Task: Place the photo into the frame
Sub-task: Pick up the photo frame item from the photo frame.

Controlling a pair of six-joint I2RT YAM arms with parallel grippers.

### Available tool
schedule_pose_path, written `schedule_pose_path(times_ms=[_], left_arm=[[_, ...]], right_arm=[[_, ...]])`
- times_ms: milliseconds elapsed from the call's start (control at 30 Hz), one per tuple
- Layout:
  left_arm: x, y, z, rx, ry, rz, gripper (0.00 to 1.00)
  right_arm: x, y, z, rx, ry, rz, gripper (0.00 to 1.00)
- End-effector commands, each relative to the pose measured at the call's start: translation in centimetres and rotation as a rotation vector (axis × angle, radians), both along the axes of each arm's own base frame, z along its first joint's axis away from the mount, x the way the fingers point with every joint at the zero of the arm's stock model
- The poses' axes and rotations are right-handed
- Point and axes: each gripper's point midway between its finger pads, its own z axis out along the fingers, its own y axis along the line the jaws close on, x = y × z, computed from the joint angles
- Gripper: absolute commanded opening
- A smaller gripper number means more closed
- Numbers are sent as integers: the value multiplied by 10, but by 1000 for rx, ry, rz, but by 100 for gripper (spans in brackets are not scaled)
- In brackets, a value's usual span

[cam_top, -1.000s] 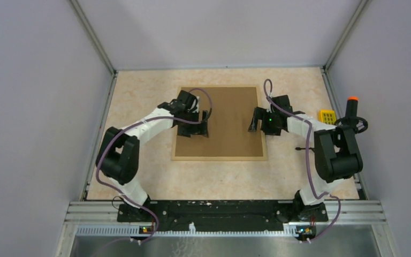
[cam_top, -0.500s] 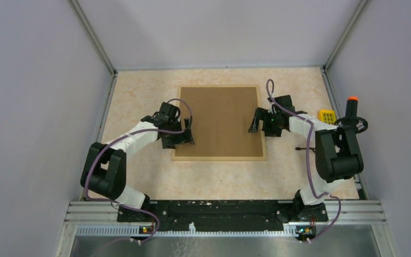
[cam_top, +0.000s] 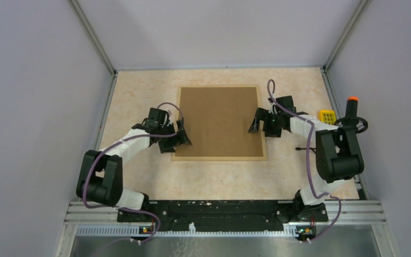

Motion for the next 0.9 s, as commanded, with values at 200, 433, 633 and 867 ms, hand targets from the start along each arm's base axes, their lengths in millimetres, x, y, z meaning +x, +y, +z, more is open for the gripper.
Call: schedule_pose_path(times_ms=[200, 433, 633, 867], left_arm=[[-2, -55, 107, -686, -148, -213, 84], [-1, -49, 159, -768, -312, -231, 74], [-2, -42, 147, -804, -272, -154, 67], [6, -39, 140, -815, -269, -122, 50]], right_arm=[[-41, 29, -8, 208, 100, 51, 88], [-45, 30, -6, 223, 98, 42, 87], [-40, 31, 3, 232, 75, 34, 87], [-39, 30, 4, 229, 68, 28, 87]])
